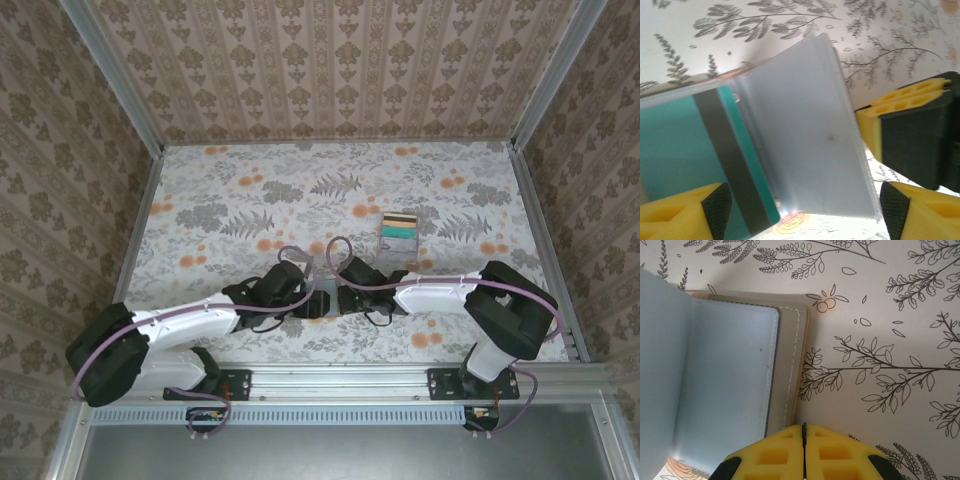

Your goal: Take the credit cards out of the card holder

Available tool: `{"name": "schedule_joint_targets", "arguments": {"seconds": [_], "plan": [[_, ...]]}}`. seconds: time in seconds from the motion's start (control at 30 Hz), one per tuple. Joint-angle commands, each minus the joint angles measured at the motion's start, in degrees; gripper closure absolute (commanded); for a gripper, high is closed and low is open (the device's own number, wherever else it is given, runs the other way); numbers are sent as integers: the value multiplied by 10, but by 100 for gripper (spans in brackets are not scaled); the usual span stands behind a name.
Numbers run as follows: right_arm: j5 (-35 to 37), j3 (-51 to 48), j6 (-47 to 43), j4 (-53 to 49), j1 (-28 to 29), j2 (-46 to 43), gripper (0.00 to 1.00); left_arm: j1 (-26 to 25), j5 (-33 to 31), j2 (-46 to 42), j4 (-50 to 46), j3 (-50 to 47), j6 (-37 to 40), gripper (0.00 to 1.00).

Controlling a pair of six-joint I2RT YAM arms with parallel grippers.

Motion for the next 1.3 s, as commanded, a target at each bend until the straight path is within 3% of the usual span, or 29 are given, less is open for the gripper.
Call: {"name": "schedule_joint_targets", "arguments": {"seconds": [0.0,0.17,0.33,0.47,0.63,0.83,1.27], "plan": [[-2,4,14,-1,7,8,90,-8,5,-11,12,16,13,26],[38,-18,25,1,7,-40,89,-10,17,11,34,22,5,39],[61,-25,14,-9,6,-97,87,-3,-31,-12,-17,19,0,49],[47,-7,4,-12,5,-112,86,27,-48,-57,-65,0,5,61],[-22,18,7,35,8,-90,86,79,-36,-114,-85,-49,8,76],[-111,59,37,106,17,-12,86,118,1,-118,-62,-86,21,79],[-129,110,75,96,24,92,85,120,-8,-81,-63,-93,17,85]]}}
